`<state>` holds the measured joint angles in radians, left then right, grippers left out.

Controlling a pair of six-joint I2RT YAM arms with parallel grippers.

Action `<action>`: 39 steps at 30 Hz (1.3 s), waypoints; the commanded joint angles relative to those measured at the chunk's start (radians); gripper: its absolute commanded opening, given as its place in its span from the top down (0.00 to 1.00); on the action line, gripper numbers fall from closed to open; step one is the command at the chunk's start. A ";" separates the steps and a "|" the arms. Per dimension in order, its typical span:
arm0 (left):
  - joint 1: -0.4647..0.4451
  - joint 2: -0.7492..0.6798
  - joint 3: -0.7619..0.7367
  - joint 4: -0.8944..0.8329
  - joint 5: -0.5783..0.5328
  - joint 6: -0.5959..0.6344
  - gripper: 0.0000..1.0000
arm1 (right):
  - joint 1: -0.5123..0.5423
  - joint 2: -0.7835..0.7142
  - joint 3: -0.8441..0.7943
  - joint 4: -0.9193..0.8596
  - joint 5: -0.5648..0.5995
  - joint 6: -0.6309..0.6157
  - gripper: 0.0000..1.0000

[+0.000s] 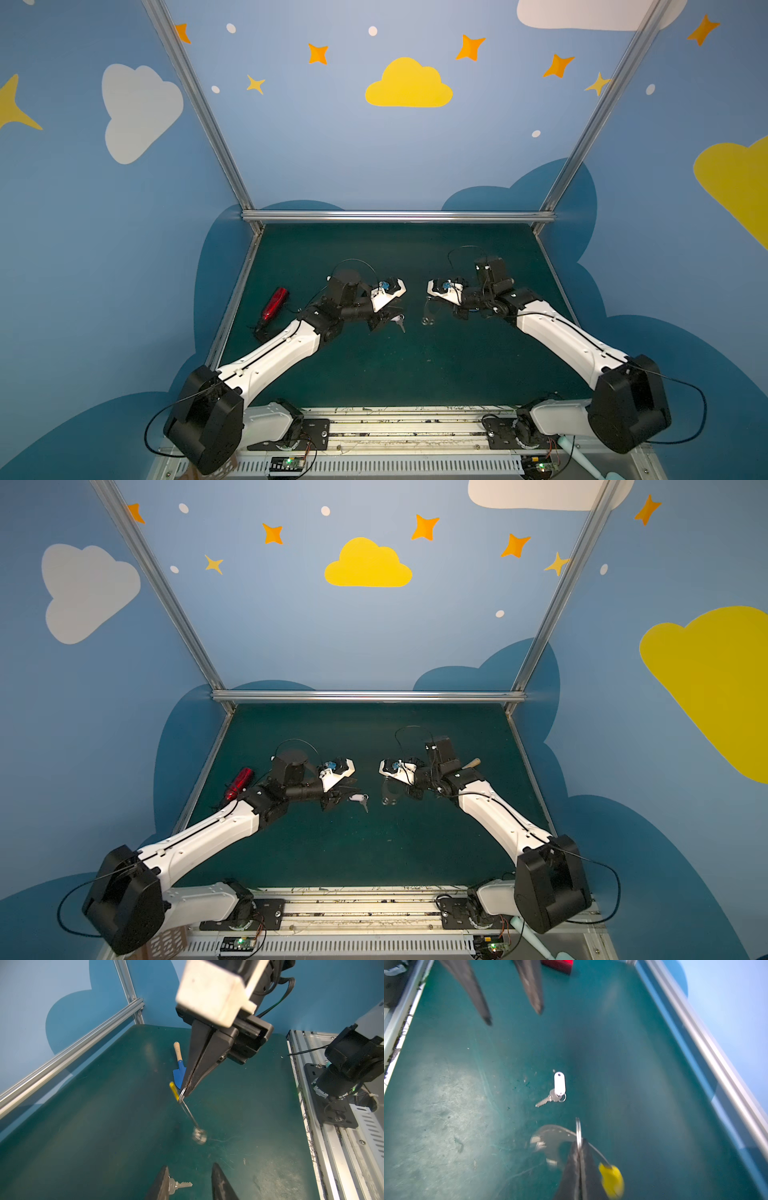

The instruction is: Put the keys on the keyring

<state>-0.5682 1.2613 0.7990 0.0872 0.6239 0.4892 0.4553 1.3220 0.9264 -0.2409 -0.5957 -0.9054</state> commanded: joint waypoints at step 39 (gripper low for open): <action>-0.160 0.082 0.154 0.043 -0.118 0.147 0.75 | 0.034 -0.216 -0.143 0.222 -0.142 -0.164 1.00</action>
<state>-0.7174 1.3357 0.9253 0.1303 0.5205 0.6159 0.4812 1.1172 0.7918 -0.0261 -0.7235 -1.0599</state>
